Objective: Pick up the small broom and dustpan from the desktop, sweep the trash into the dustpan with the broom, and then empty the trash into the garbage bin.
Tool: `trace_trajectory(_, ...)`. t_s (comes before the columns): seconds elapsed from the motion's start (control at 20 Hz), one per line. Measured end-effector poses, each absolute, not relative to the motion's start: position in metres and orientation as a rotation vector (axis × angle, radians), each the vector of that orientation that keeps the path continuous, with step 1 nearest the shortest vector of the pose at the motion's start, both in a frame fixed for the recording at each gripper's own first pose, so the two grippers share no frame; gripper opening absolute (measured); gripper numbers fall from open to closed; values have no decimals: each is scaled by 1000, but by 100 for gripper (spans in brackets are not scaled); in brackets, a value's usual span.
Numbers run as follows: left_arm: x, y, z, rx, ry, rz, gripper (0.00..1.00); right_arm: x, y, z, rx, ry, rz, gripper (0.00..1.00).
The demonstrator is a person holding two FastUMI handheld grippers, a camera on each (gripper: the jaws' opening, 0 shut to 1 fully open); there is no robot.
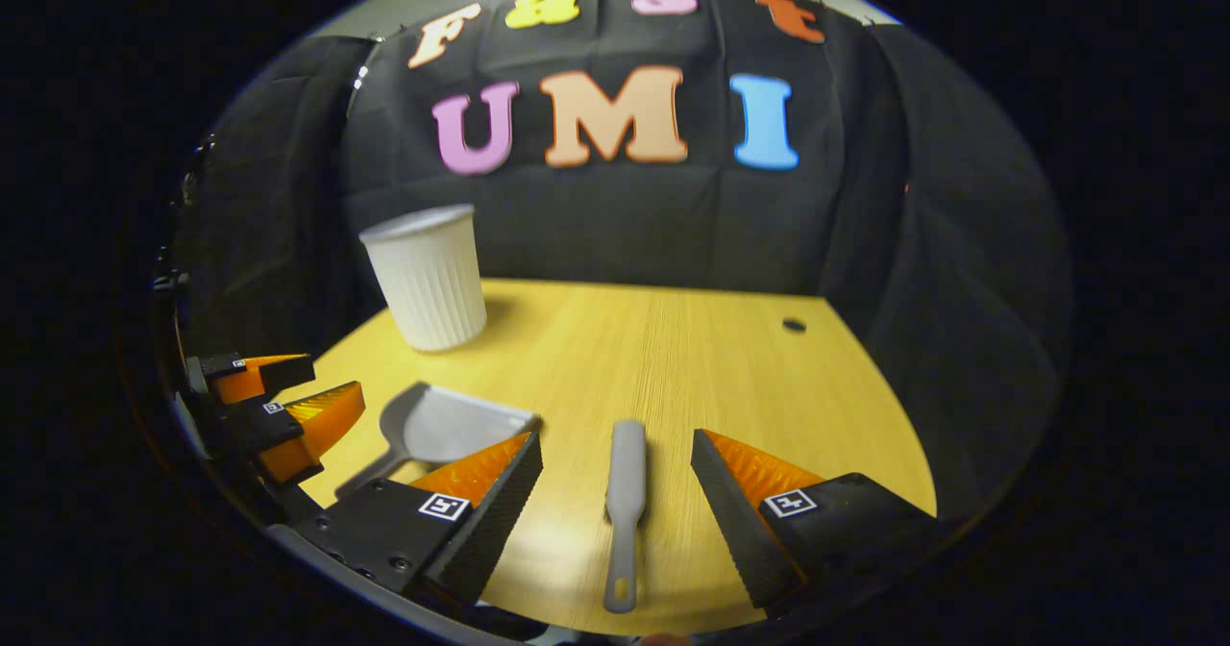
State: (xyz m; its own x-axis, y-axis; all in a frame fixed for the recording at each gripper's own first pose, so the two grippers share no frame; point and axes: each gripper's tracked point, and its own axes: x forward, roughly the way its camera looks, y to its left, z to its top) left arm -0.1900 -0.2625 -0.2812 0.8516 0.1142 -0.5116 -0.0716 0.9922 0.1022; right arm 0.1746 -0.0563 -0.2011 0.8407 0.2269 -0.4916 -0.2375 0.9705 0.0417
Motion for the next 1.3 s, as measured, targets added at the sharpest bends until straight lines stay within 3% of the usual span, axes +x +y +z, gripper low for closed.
trace_trajectory(0.15, -182, -277, -216, 140, 357, 105, 94, 170, -65, -133, -5, 328, 289, 94)
trace_trajectory(0.25, -189, -287, -192, 181, 309, 108, 93, 167, -73, -120, 27, 294, 299, 94)
trace_trajectory(0.3, -191, -292, -184, 178, 276, 99, 100, 163, -74, -111, 39, 275, 293, 94)
trace_trajectory(0.35, -190, -295, -178, 163, 260, 89, 93, 162, -78, -103, 38, 257, 282, 94)
trace_trajectory(0.4, -189, -296, -173, 147, 246, 78, 93, 165, -82, -98, 31, 235, 262, 94)
trace_trajectory(0.8, -173, -291, -161, 62, 227, -6, 93, 157, -86, -67, 41, 177, 153, 94)
trace_trajectory(1.3, -170, -287, -150, 37, 191, -72, 93, 145, -83, -59, 8, 186, 109, 94)
